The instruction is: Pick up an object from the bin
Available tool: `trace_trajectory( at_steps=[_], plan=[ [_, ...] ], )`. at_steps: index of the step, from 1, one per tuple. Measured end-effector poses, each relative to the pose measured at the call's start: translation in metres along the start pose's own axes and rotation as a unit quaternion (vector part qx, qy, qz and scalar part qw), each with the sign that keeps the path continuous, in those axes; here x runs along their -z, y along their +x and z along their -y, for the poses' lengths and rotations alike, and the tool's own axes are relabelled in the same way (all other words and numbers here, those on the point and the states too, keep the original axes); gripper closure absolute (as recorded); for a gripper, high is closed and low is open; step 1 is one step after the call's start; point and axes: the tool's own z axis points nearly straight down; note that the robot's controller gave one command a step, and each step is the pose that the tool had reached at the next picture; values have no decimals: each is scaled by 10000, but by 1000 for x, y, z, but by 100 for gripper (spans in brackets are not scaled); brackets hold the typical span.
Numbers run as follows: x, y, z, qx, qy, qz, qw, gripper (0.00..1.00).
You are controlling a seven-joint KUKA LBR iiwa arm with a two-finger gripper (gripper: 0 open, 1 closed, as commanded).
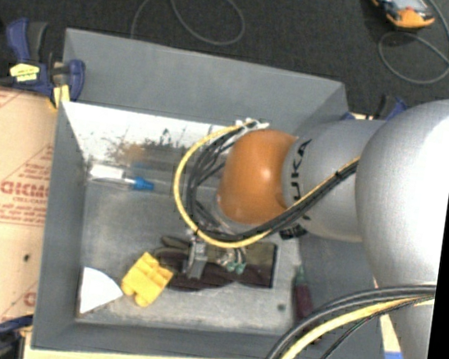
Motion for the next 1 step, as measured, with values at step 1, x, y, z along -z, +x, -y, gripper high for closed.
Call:
trace_trajectory(
  at_steps=[1],
  plan=[
    [0,0,0,-2,-1,0,10000,100]
  ],
)
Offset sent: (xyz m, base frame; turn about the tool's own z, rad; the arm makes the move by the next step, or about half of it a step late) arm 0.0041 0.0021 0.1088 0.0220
